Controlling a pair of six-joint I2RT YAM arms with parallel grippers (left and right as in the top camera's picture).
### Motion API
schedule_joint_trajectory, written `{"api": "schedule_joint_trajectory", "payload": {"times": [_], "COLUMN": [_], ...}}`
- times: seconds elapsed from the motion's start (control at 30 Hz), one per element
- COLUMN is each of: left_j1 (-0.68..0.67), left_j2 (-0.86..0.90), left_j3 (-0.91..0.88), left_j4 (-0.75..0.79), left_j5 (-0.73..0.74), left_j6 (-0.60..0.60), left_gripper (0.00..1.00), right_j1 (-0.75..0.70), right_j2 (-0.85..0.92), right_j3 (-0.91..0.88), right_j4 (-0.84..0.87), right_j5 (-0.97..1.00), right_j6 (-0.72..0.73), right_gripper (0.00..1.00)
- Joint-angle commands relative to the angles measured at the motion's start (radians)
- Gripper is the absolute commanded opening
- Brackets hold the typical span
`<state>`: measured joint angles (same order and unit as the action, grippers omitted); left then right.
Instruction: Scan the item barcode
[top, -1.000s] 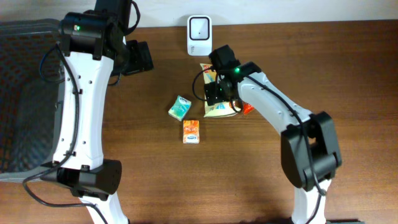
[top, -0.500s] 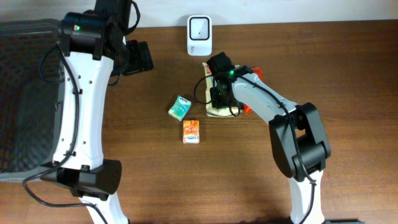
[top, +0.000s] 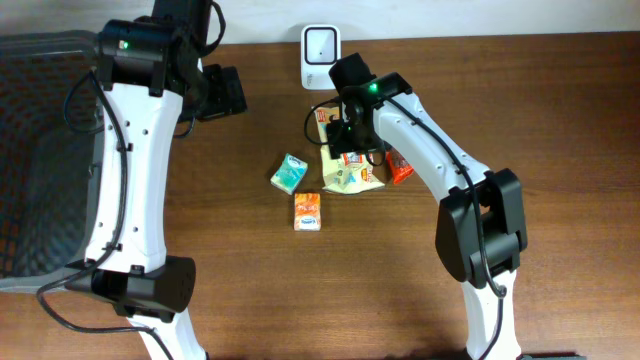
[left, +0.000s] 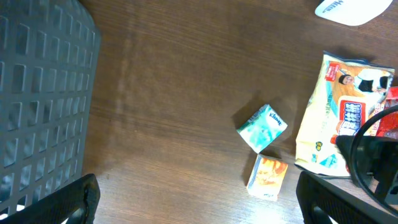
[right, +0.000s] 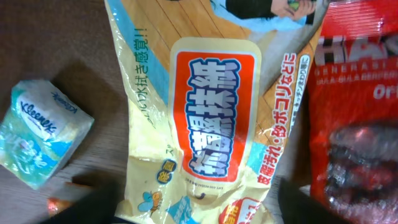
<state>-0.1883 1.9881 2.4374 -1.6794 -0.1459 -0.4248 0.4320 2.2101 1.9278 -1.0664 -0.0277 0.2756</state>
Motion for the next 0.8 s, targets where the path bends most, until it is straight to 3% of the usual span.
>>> {"api": "schedule_joint_trajectory", "payload": {"times": [0.0, 0.27, 0.37, 0.4, 0.43, 0.47, 0.5, 0.53, 0.6, 0.77], "left_j1": [0.002, 0.002, 0.002, 0.002, 0.002, 0.002, 0.002, 0.002, 0.002, 0.002], "left_j2": [0.003, 0.003, 0.003, 0.003, 0.003, 0.003, 0.003, 0.003, 0.003, 0.003], "left_j3": [0.0, 0.0, 0.0, 0.0, 0.0, 0.0, 0.0, 0.0, 0.0, 0.0], "left_j4": [0.002, 0.002, 0.002, 0.002, 0.002, 0.002, 0.002, 0.002, 0.002, 0.002], "left_j5": [0.0, 0.0, 0.0, 0.0, 0.0, 0.0, 0.0, 0.0, 0.0, 0.0], "left_j6": [-0.008, -0.008, -0.008, -0.008, -0.008, -0.008, -0.008, -0.008, -0.008, -0.008], "left_gripper": [0.99, 0.99, 0.99, 0.99, 0.99, 0.99, 0.99, 0.99, 0.99, 0.99], "right_j1": [0.011, 0.034, 0.034, 0.034, 0.034, 0.033, 0.032, 0.031, 0.031, -0.026], "right_j2": [0.036, 0.156, 0.185, 0.185, 0.182, 0.179, 0.176, 0.172, 0.169, 0.169], "right_j3": [-0.01, -0.011, -0.011, -0.011, -0.011, -0.009, -0.004, 0.013, 0.078, 0.329], "right_j4": [0.03, 0.142, 0.132, 0.128, 0.128, 0.127, 0.124, 0.102, 0.039, -0.123], "right_j5": [-0.006, 0.039, 0.035, 0.034, 0.023, 0.01, 0.005, 0.002, -0.024, -0.425], "right_j6": [-0.006, -0.013, -0.011, -0.005, -0.005, -0.004, 0.008, 0.023, 0.026, 0.029], "right_gripper": [0.93, 0.98, 0.84, 0.71, 0.5, 0.2, 0.1, 0.04, 0.04, 0.04]}}
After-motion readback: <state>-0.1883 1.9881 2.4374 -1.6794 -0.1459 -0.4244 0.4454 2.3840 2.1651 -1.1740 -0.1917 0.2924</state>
